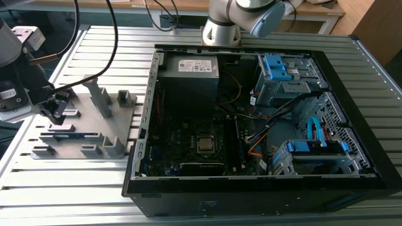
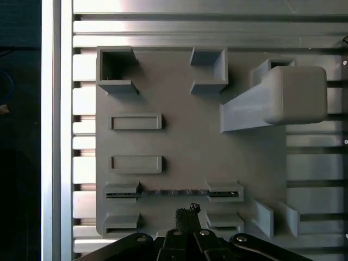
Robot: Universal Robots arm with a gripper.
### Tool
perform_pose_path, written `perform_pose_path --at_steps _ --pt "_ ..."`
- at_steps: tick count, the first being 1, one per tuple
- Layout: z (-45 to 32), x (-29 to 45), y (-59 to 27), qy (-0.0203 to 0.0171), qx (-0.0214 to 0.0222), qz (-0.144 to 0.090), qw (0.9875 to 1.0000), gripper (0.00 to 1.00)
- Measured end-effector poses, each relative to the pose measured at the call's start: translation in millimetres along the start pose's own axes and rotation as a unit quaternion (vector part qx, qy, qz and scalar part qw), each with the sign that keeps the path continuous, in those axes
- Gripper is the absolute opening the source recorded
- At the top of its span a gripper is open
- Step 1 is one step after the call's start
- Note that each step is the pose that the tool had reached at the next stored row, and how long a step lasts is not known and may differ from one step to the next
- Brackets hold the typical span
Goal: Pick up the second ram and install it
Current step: 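Reach for the second ram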
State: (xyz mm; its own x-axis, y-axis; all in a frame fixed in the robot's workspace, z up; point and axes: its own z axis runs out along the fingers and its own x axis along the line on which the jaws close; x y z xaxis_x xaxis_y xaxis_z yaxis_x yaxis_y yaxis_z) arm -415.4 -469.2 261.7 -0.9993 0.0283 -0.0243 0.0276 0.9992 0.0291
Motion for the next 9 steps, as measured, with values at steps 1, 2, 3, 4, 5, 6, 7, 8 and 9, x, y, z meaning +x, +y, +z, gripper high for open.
perform_pose_path --at_steps 1,2,3,4,5,6,7,8,9 --pt "1.0 0.0 0.0 0.0001 0.0000 0.000 1.0000 0.10" --pt "2.1 0.1 0.0 0.0000 0.0000 0.000 1.0000 0.10" --pt "3.4 0.1 -0.1 0.0000 0.0000 -0.001 1.0000 0.10" --pt "4.7 0.1 -0.1 0.0001 0.0001 -0.002 1.0000 0.10" --pt "6.0 0.2 -0.1 0.0001 -0.0001 -0.004 1.0000 0.10" --pt "7.0 0.2 -0.2 0.0002 -0.0001 -0.006 1.0000 0.10" --pt "7.9 0.3 -0.2 0.0003 -0.0002 -0.009 1.0000 0.10" --pt "8.7 0.3 -0.2 0.0003 -0.0002 -0.011 0.9999 0.10" --pt "9.6 0.3 -0.2 0.0004 -0.0002 -0.011 0.9999 0.10"
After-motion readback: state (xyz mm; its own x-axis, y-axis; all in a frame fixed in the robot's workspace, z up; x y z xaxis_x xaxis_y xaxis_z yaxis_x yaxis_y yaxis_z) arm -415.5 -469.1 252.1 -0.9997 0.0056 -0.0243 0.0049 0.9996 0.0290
